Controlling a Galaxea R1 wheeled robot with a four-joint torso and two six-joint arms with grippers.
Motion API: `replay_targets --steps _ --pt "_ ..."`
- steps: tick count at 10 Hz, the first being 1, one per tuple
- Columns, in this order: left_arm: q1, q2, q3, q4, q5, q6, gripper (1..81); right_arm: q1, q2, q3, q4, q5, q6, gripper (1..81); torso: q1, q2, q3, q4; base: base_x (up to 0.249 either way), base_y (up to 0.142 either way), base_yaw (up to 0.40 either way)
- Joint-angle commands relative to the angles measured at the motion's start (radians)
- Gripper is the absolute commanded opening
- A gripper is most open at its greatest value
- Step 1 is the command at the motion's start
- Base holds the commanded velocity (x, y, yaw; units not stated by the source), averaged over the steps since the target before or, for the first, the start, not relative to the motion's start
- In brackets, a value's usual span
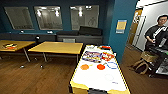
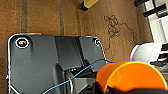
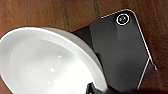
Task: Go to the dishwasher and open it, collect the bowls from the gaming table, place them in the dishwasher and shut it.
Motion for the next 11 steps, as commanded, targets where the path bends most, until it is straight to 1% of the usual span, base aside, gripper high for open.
replay_targets --steps 1,3,5,8,11 --pt "-0.031 0.02 -0.067 0.017 0.016 0.008 1.0 0.037 0.004 -0.016 -0.034 -0.045 -0.003 1.0 0.001 0.0 0.0 0.0 -0.139 0.0 0.0" --pt "-0.025 0.04 -0.084 0.018 0.016 0.01 1.0 0.037 0.011 -0.014 -0.046 -0.048 -0.005 1.0 0.001 0.0 0.0 0.0 -0.139 0.0 0.0" --pt "-0.017 0.046 -0.088 0.03 0.016 0.008 1.0 0.037 0.018 -0.019 -0.048 -0.052 -0.005 1.0 0.001 0.0 0.0 0.0 -0.139 0.0 0.0" --pt "-0.011 0.081 -0.153 0.03 0.016 0.008 1.0 0.035 0.019 -0.022 -0.058 -0.052 -0.005 1.0 0.001 0.0 0.0 0.0 -0.139 0.0 0.0" --pt "-0.011 0.086 -0.159 0.037 0.016 0.008 1.0 0.035 0.021 -0.027 -0.06 -0.052 -0.005 1.0 0.001 -0.001 0.0 0.0 -0.125 0.0 0.0"
